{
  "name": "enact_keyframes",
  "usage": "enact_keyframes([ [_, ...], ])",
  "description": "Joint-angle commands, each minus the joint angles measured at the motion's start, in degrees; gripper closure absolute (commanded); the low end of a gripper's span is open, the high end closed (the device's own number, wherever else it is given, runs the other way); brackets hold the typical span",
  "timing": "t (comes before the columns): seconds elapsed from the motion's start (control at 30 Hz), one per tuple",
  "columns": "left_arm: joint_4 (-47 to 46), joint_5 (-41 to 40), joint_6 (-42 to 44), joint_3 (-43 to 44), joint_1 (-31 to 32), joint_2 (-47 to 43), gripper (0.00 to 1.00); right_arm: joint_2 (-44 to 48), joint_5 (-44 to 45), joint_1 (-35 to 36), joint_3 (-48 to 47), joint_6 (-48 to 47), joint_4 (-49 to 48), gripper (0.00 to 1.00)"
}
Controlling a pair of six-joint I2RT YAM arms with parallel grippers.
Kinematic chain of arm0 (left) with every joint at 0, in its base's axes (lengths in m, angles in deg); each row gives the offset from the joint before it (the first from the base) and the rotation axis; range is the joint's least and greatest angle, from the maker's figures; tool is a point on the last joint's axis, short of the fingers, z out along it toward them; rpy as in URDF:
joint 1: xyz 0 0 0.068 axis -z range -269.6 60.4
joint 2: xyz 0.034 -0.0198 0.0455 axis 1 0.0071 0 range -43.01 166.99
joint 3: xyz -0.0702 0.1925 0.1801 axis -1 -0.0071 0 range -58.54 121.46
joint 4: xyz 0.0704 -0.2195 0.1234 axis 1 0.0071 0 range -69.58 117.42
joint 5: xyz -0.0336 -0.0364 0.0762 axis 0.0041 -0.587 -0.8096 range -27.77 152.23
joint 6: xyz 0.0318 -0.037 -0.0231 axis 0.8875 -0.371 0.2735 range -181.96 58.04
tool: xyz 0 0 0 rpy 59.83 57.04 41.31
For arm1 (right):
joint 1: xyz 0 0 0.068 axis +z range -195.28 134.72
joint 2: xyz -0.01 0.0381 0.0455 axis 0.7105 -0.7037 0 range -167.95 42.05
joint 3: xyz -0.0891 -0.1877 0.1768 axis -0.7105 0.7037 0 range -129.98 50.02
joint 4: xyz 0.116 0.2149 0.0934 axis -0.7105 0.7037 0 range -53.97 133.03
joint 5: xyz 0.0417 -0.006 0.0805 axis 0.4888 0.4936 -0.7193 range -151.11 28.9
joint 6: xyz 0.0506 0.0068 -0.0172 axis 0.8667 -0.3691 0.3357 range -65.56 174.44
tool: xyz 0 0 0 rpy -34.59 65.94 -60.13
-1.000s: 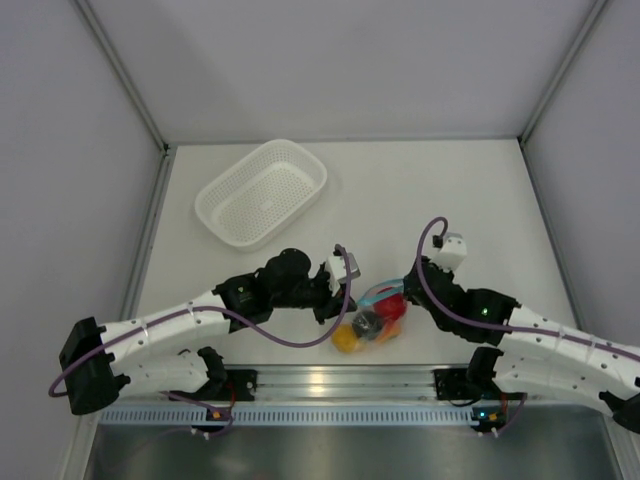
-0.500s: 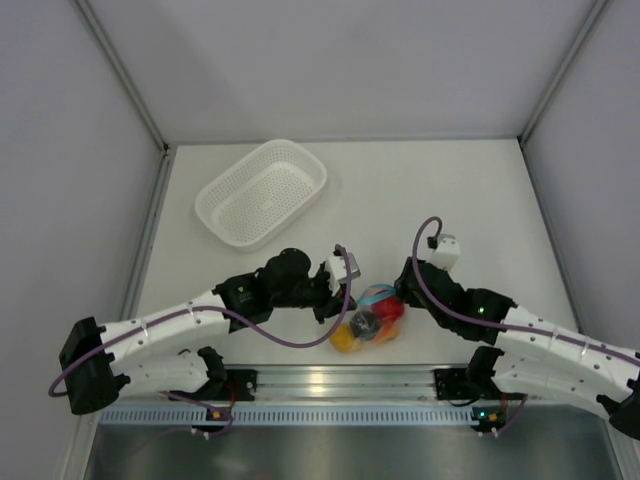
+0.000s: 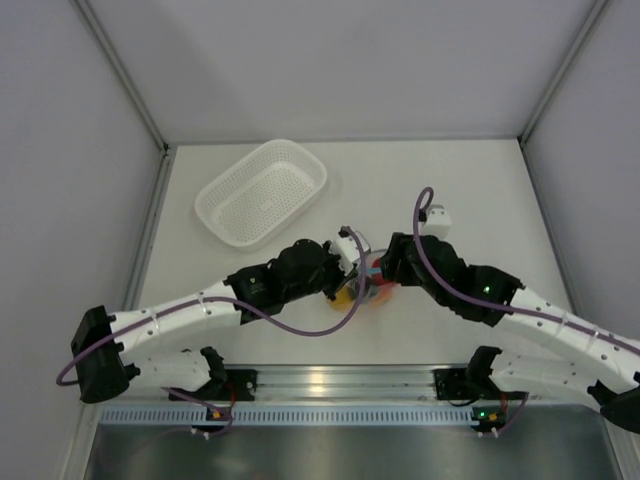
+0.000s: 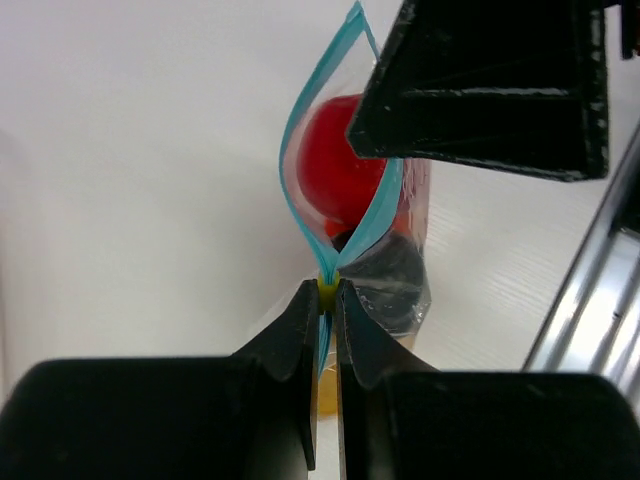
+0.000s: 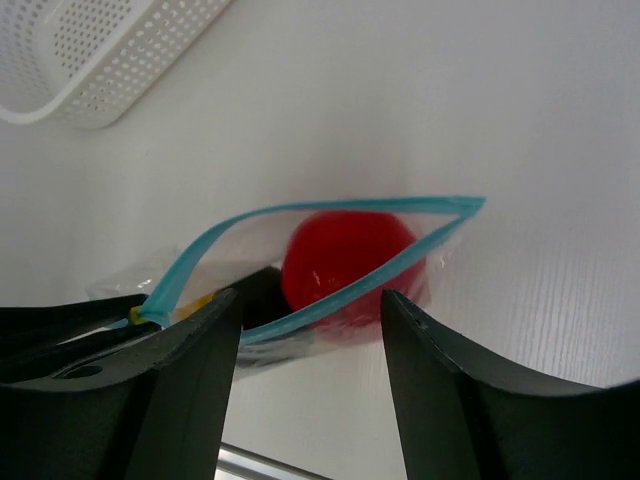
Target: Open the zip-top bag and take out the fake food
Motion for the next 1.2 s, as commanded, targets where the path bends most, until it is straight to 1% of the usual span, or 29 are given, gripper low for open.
enact_keyframes([
  [0.0,-2.05,-10.36,1.31,4.67,0.05,-0.84,1.0,-2.04,0.21,-2.32,-6.24,-5.34,2.17,0.41],
  [0.07,-2.14,-12.12,0.79,4.33,0.05,-1.28,1.0,-3.01,-0.06,-3.21,-7.04,-5.61,2.78,0.4],
  [0.17,-2.84,-10.47,-0.7,1.88,0.14,-1.81,1.0,-3.45,0.56,-3.74,-6.08,-5.61,0.95,0.37],
  [0.23,-5.91,-9.93,-2.89,-0.41,0.05,-1.72,1.0,-3.71,0.65,-3.74,-4.41,-5.0,-0.72,0.36],
  [0.27,-7.14,-9.85,-3.6,-2.94,0.14,-1.63,1.0,-3.8,1.08,-3.74,-3.97,-4.39,-2.03,0.36],
  [0.3,-10.11,-10.19,-5.35,-4.1,0.14,-1.46,1.0,-4.15,1.52,-3.74,-3.01,-3.77,-2.74,0.36],
  [0.37,-11.8,-10.9,-7.11,-6.47,0.14,-0.67,1.0,-4.5,1.44,-3.91,-2.13,-3.24,-5.02,0.36],
  [0.5,-15.41,-13.97,-11.68,-9.21,0.14,0.48,1.0,-7.14,0.3,-6.1,0.24,-0.79,-6.35,0.37],
  [0.57,-16.81,-15.29,-12.31,-10.17,0.84,0.83,1.0,-8.11,-0.23,-6.37,1.48,-0.25,-7.49,0.37],
  [0.77,-20.51,-14.51,-11.43,-11.49,4.09,0.3,1.0,-6.62,-0.76,-6.73,3.33,1.68,-9.43,0.39],
  [1.03,-20.6,-13.98,-10.38,-9.21,5.06,2.67,1.0,-3.72,-0.06,-6.81,-1.15,0.72,-6.01,0.38],
  [1.07,-20.6,-14.06,-10.29,-8.95,5.15,3.2,1.0,-3.46,0.03,-6.73,-1.33,0.54,-5.92,0.34],
  [1.17,-20.42,-14.24,-9.76,-7.81,5.41,4.43,1.0,-3.01,1.35,-6.81,-2.38,0.19,-4.26,0.32],
])
